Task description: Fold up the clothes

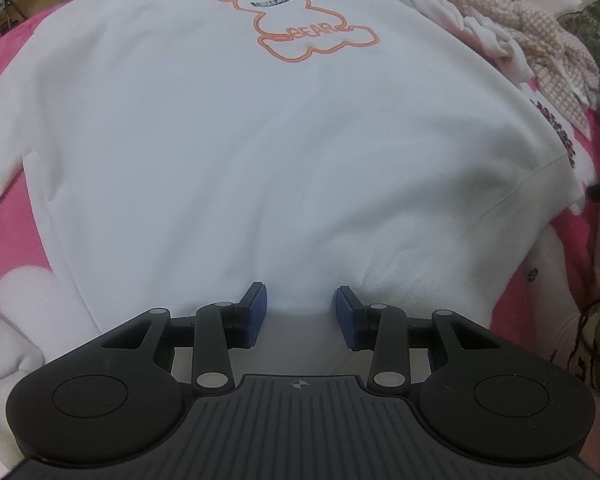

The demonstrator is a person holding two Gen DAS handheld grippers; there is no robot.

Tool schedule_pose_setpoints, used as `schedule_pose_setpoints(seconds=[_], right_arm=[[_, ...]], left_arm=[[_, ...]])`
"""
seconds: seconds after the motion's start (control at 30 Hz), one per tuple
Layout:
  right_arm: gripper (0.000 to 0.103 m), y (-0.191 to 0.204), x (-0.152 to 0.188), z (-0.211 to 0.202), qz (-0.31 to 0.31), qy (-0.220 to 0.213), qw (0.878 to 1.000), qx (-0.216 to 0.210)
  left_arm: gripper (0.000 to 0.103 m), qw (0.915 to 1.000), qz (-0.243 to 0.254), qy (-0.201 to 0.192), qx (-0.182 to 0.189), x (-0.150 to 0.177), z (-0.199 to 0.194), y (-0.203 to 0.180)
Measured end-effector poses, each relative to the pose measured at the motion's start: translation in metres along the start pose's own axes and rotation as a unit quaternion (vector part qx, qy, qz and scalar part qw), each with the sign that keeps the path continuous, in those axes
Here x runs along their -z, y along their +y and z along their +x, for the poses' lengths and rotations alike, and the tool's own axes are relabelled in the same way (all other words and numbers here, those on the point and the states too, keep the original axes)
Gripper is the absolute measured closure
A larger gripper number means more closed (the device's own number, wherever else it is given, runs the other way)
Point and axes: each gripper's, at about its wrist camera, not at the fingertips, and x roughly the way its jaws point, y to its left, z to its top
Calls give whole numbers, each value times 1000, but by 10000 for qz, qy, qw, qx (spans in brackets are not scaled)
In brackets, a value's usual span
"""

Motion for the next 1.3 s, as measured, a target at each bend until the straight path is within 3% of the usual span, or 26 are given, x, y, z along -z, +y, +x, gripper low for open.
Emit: schedule_pose_setpoints(seconds=[0.1,0.17,0.27,0.33,0.47,0.63,0.7,0.73,0.77,0.8,0.93,1.03,1.17,1.23,1.3], right_arm=[[82,5,-22,-16,132,-570,9963,-635],[65,22,-48,-13,131,-834,9904,-1098],[57,59,-93,16,-110,-963,9847,-1450],[56,82,-122,38,-252,-1035,9810,-1623],[56,106,-179,99,-63,-1254,9859,-1106],[54,93,-216,131,886,-1639,9652,-1834],[57,87,-225,141,1186,-1765,9565,-1997],[68,86,-229,144,1228,-1835,9552,-1974],[89,86,-232,145,1207,-1898,9549,-1938],[94,87,-236,143,1071,-1950,9566,-1881],[96,102,-258,114,40,-2502,9555,-1564],[96,118,-274,103,-839,-2749,9526,-1000],[95,137,-288,138,-1909,-2273,9549,-15],[91,138,-289,140,-1979,-2173,9558,-34],[81,134,-290,129,-1871,-1929,9629,-223]], left_arm=[[65,10000,-28,17,0,1,-1,-2],[65,10000,-65,28,-8,1,-2,-2],[65,10000,-70,26,-21,1,-2,-2],[65,10000,-73,25,-30,2,-2,-2],[65,10000,-79,26,-22,2,-1,-1],[64,9999,-124,27,47,2,2,2],[64,9999,-145,27,76,2,3,3],[64,9998,-152,26,87,2,3,3],[64,9998,-148,24,89,2,3,3],[64,9999,-138,19,90,2,3,3],[64,9999,-76,-10,82,4,3,1],[64,10000,0,-10,55,4,5,-4],[64,10000,52,2,24,4,6,-7],[64,10000,75,-2,10,4,6,-8],[64,9999,123,-10,-5,6,4,-10]])
